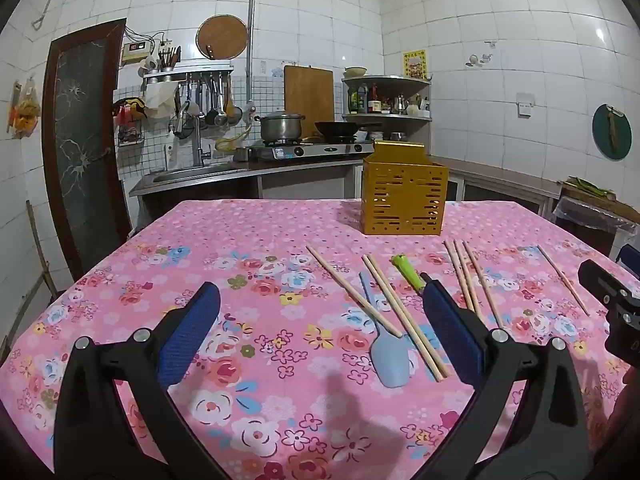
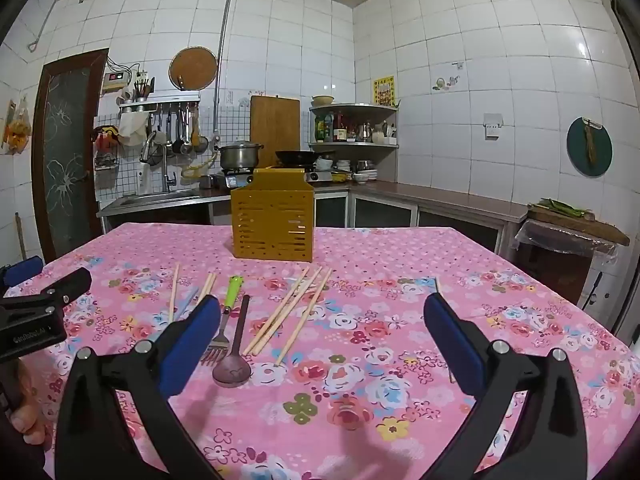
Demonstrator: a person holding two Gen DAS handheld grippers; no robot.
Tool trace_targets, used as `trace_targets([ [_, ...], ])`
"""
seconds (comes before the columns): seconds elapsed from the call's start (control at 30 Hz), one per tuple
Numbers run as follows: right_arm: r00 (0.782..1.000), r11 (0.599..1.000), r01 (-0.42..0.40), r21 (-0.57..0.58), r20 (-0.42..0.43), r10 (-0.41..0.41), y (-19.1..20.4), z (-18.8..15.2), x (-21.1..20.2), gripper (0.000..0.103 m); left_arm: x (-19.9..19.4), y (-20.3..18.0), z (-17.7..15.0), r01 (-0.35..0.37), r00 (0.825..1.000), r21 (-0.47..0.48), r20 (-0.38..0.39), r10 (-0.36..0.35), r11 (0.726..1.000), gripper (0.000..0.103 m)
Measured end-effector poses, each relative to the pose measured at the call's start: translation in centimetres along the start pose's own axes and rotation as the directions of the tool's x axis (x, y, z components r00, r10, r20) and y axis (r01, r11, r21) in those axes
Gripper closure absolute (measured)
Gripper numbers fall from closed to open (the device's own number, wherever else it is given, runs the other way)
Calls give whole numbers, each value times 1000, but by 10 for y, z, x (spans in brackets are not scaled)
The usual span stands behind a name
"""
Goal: Organize utensils
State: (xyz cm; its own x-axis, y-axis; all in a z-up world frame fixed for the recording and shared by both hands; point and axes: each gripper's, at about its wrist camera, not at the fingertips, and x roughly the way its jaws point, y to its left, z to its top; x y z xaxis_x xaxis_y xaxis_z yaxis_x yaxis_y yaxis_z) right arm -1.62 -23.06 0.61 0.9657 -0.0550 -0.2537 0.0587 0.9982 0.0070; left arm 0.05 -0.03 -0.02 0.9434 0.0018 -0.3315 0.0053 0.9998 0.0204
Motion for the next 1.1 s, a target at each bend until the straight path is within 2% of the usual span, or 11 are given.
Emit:
trace_targets([
  [1.1,1000,1000,5,-2,4,-5,-4,2,2,4,1,-7,1,-4,1000,5,11,4,1000,5],
])
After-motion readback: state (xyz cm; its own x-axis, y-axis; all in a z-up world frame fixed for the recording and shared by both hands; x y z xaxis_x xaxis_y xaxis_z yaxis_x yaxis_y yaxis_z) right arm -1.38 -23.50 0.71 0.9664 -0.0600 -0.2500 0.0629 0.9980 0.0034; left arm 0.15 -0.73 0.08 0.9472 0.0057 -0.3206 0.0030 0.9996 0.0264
